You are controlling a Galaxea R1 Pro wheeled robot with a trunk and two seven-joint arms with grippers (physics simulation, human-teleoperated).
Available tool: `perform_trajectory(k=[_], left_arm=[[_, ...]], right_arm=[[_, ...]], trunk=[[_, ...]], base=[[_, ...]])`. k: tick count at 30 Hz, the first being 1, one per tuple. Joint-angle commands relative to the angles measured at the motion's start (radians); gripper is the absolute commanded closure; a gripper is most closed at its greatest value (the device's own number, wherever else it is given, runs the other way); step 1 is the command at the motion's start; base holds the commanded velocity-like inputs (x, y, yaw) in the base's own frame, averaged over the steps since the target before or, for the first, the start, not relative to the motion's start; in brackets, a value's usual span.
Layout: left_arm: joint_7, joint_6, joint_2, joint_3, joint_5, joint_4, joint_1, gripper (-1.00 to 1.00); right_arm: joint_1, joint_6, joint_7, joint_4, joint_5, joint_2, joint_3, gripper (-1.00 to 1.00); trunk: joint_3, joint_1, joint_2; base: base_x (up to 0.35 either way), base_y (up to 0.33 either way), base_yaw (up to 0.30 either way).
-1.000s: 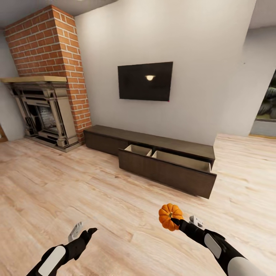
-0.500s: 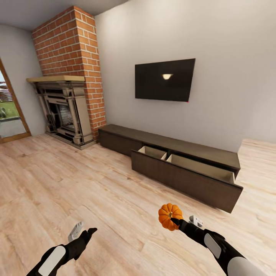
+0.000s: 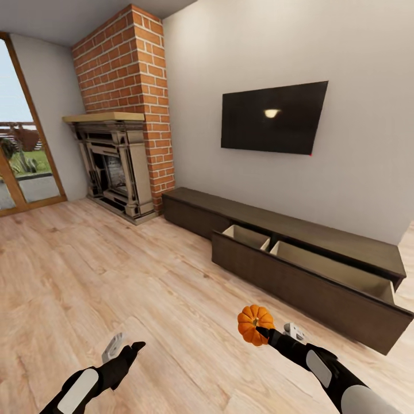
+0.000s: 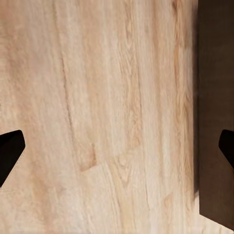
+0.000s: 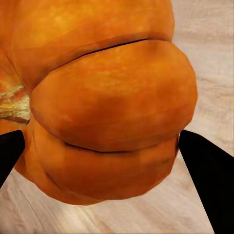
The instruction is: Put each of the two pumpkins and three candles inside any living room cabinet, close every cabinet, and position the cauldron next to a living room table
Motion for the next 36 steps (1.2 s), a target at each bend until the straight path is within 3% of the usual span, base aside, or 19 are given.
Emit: perform_trajectory(k=[1, 14, 21, 36], left_arm=[[-0.001, 0.000, 0.001, -0.004, 0.004, 0.001, -0.001, -1.00], [-0.002, 0.000, 0.001, -0.002, 0.006, 0.020, -0.001, -1.00], [-0.002, 0.000, 0.001, -0.002, 0.006, 0.020, -0.001, -1.00], [-0.002, -0.001, 0.001, -0.002, 0.006, 0.020, -0.001, -1.00]], right_arm=[[0.000, 0.006, -0.001, -0.002, -0.015, -0.001, 0.003, 1.00], [0.000, 0.005, -0.001, -0.001, -0.014, 0.000, 0.004, 1.00], [0.000, 0.004, -0.003, -0.001, -0.015, -0.001, 0.037, 1.00], [0.000, 0.003, -0.004, -0.001, -0.015, -0.001, 0.045, 1.00]], trunk=[[-0.001, 0.000, 0.000], [-0.007, 0.000, 0.000], [-0.009, 0.000, 0.000], [-0.016, 0.000, 0.000]], base=[[0.334, 0.000, 0.266], [0.336, 0.000, 0.271], [0.336, 0.000, 0.272], [0.336, 0.000, 0.272]])
